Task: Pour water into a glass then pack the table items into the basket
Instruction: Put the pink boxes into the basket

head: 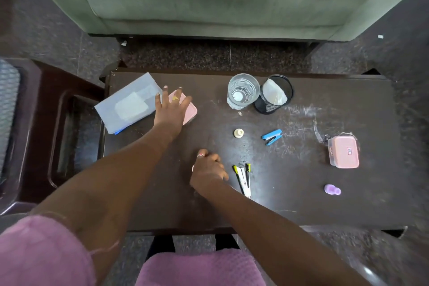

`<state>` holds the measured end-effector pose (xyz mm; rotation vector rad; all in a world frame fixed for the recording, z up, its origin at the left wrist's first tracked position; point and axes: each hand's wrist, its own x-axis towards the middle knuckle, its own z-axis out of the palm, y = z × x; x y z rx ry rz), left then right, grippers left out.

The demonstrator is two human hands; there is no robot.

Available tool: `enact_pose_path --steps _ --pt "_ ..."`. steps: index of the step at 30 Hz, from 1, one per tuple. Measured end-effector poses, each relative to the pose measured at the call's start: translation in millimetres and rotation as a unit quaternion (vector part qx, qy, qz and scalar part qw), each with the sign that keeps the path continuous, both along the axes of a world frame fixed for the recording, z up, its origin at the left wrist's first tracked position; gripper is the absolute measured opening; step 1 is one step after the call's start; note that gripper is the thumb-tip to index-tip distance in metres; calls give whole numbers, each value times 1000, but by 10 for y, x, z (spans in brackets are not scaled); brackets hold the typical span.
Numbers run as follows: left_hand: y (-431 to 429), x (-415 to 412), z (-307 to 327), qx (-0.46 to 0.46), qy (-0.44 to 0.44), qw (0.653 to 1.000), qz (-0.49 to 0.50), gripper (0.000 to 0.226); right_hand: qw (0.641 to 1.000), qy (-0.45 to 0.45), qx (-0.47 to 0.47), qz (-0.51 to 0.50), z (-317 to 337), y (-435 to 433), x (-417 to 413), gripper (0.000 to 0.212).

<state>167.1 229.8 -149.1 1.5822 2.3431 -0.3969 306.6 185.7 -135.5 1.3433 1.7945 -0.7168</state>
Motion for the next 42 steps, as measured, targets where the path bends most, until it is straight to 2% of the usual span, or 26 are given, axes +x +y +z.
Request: enact_pose_path --steps 4,7,11,14,16,20,23,26,30,33,37,40,42 --pt "-96 -35 -72 19 -18 1000 -6 68 998 32 46 -6 6 71 -84 64" --pt "-173 -123 -95 18 -47 999 -10 80 994 74 76 -7 54 157 -185 77" --pt "-323 -233 -31 98 -111 987 60 81 988 106 106 -18 153 255 -403 86" --pt "-490 -464 136 192 -131 963 136 72 981 138 133 -15 265 216 -714 88" --pt "-601 -685 297 244 -135 942 185 74 975 174 139 -25 367 180 -959 93" --pt "-895 -1312 724 340 -63 905 247 72 955 258 145 4 585 43 -1618 104" --pt "-1207 -1850 1036 379 -20 867 323 67 932 333 140 30 791 -68 -2214 105" --pt "-1581 -2367 1174 350 11 840 415 65 901 400 154 67 986 -195 -2810 99" --pt "-1965 -2844 1026 227 -31 856 464 70 858 486 140 84 1143 -391 -3464 95" --pt "-2056 -2960 821 171 -38 859 481 66 840 525 114 78 1171 -540 -3872 86" --pt "-2054 -3056 635 181 -13 836 518 50 857 479 121 146 1016 -706 -4272 76" --pt "-2036 -3150 570 224 -12 776 590 52 872 430 123 199 805 -743 -4447 71" --pt "-2021 -3230 531 232 -10 758 610 56 876 408 129 224 674 -736 -4523 70"
